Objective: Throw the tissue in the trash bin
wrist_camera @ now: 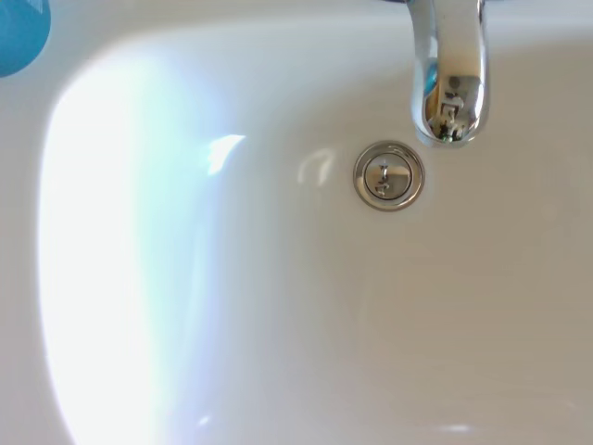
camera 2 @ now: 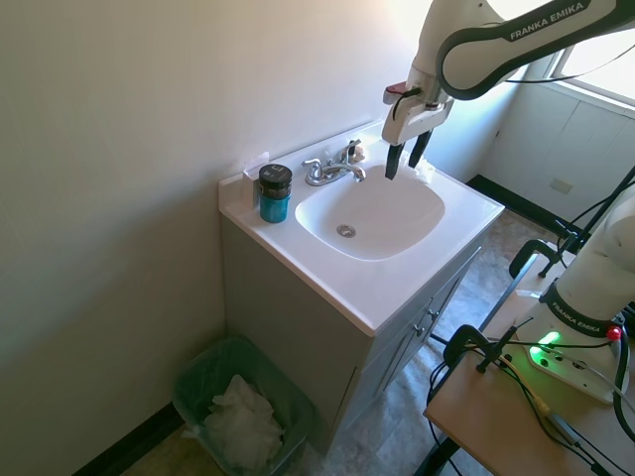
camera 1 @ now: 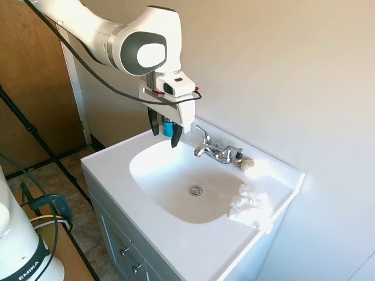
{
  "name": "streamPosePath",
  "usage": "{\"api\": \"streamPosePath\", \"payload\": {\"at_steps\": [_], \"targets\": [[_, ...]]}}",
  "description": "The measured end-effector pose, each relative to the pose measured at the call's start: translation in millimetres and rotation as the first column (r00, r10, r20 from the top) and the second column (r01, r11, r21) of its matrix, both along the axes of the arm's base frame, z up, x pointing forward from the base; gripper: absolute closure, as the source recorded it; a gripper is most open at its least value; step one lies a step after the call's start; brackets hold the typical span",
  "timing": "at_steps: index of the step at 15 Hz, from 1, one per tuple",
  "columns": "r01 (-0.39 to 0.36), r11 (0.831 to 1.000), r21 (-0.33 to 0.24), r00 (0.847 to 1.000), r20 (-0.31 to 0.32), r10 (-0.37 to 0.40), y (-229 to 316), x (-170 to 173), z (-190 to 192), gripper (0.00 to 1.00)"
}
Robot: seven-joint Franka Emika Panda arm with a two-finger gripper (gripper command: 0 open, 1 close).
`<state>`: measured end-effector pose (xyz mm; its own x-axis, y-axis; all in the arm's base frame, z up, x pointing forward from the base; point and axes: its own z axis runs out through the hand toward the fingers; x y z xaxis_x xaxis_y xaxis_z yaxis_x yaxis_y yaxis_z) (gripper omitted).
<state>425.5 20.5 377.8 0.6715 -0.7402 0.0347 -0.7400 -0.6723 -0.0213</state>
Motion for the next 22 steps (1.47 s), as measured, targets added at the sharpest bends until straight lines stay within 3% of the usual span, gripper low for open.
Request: {"api": "streamPosePath", "payload": {"at_steps": [4, 9, 12, 15, 22], "targets": [[0.011, 1.0, -0.002, 1.0, 0.005, -0.011, -2.3, 2.3, 2.0, 0.0], [0.151, 0.989, 0.008, 0.987, 0.053, -0.151, -49.8, 19.2, 22.1, 0.0], [0.264, 0.964, 0.02, 0.962, 0.065, -0.265, -103.5, 28.8, 27.5, 0.0], [0.37, 0.929, 0.011, 0.926, 0.07, -0.37, -159.9, 32.4, 11.6, 0.0], [0.496, 0.869, -0.004, 0.868, 0.043, -0.495, -231.9, 69.6, -43.2, 0.0]]}}
